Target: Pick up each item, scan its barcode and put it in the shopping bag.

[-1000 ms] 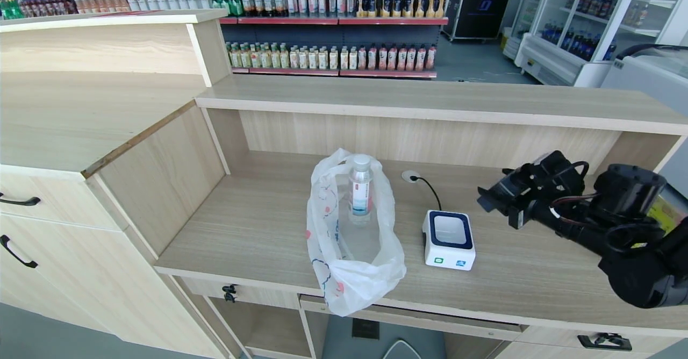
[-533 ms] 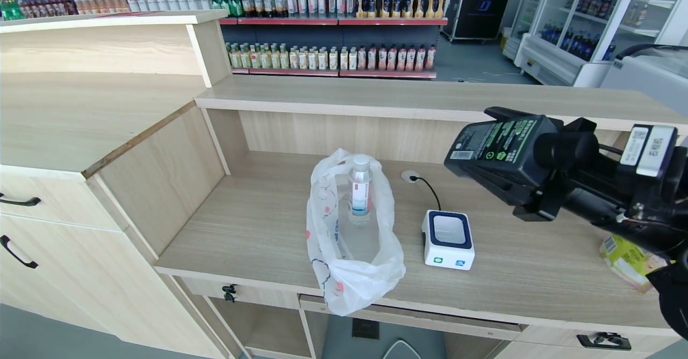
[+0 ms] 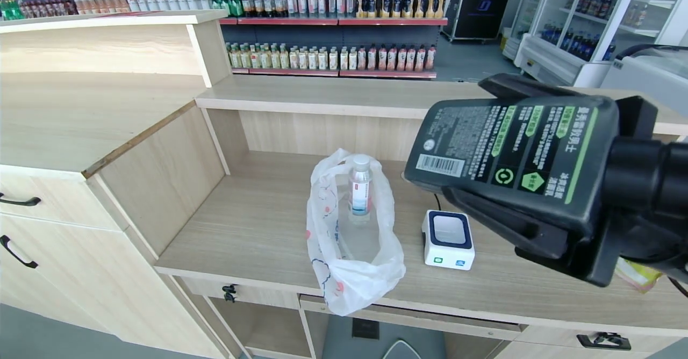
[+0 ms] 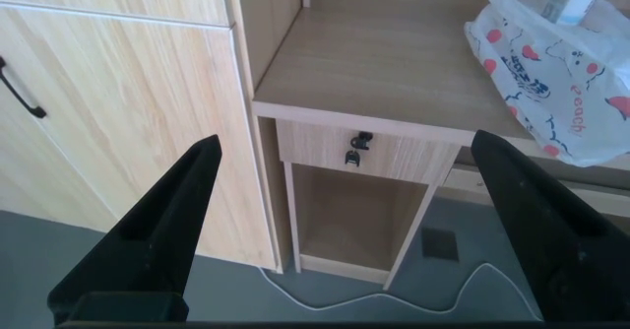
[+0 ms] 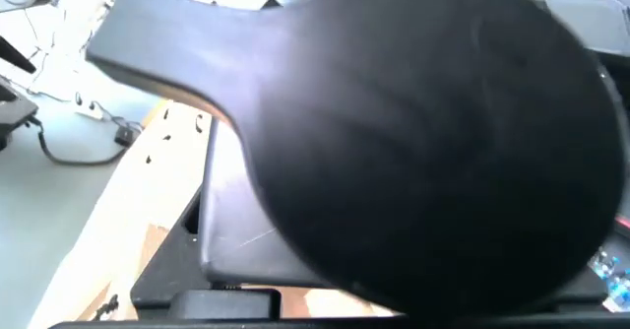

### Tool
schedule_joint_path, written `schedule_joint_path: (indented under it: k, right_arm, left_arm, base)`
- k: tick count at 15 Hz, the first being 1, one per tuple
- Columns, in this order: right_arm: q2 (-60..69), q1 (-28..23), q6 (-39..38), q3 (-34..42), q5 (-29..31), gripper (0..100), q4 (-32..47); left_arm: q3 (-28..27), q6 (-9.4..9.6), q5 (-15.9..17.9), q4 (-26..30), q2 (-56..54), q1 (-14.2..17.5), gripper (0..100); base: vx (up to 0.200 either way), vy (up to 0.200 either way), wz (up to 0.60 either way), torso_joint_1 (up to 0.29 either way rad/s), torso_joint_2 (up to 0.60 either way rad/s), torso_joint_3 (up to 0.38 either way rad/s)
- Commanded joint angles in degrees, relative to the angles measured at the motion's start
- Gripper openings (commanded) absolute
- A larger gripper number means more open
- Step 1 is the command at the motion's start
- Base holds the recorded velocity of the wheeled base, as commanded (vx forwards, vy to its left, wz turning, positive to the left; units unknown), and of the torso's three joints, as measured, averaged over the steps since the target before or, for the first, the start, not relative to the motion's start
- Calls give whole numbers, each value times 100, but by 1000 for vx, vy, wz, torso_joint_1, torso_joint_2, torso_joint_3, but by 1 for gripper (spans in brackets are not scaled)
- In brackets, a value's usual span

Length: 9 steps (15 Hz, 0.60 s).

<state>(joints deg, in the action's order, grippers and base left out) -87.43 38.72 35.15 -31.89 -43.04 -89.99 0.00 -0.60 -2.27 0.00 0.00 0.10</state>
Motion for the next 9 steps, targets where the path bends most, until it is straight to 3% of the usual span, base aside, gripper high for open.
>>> schedule_joint_path:
  k: [1, 9]
  right_arm:
    - [-46, 215, 27, -10, 24, 0, -1]
    - [-1171, 734, 19, -942, 578, 0, -1]
  left_arm:
    - [0, -2, -2, 0, 0, -1, 100]
    - [0, -2, -2, 0, 0, -1, 100]
  base:
    - [0, 0, 0, 0, 0, 0]
    - [0, 0, 0, 0, 0, 0]
